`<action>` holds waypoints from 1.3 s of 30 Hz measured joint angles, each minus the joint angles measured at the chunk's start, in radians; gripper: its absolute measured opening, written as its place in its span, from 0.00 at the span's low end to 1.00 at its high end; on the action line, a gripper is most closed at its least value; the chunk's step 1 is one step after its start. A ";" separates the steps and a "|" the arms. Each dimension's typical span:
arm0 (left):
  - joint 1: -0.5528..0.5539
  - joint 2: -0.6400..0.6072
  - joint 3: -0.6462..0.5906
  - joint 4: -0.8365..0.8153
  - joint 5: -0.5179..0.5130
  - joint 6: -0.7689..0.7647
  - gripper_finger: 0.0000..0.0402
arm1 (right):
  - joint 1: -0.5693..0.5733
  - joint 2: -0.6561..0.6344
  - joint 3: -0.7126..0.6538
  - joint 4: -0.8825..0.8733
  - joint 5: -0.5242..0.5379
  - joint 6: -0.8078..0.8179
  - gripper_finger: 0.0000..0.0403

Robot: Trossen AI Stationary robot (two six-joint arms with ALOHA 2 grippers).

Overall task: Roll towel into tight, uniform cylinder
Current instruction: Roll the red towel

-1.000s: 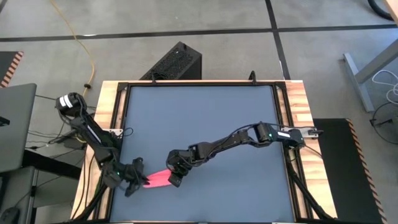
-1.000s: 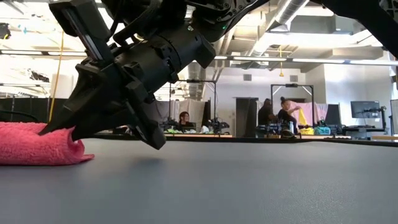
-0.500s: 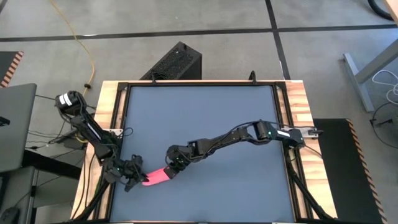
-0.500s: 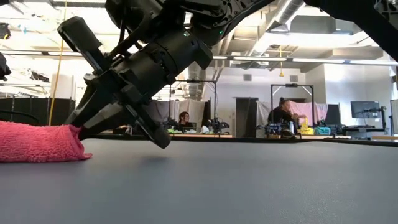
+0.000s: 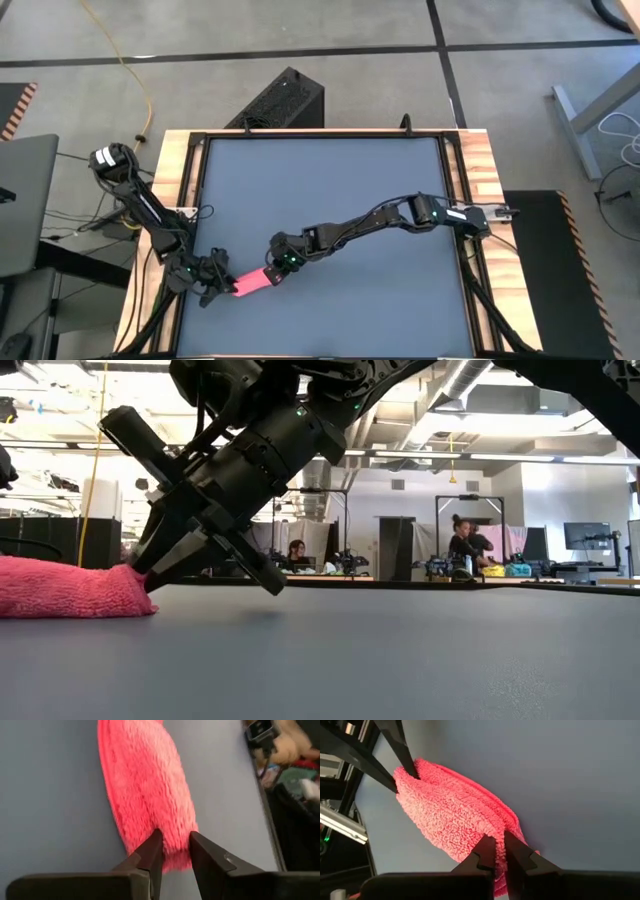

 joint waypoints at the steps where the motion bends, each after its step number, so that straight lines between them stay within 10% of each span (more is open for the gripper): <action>1: 0.000 -0.017 0.000 -0.001 0.008 0.006 0.21 | 0.000 0.000 0.000 -0.006 0.007 0.000 0.10; 9: -0.001 -0.218 -0.001 -0.120 0.058 0.012 0.21 | -0.001 0.017 0.000 -0.026 0.017 0.002 0.10; 19: 0.000 -0.356 0.092 -0.095 -0.318 0.457 0.22 | -0.002 0.019 0.000 -0.024 0.018 0.006 0.10; 24: 0.050 -0.263 0.130 -0.122 -0.407 0.489 0.22 | -0.002 0.019 -0.001 -0.021 0.014 0.004 0.10; 31: 0.150 0.000 0.139 -0.139 -0.334 0.340 0.22 | -0.003 0.019 -0.002 -0.004 0.001 -0.006 0.10; 39: 0.188 0.141 0.243 -0.102 -0.155 0.583 0.22 | -0.003 0.019 -0.002 -0.002 -0.004 -0.010 0.10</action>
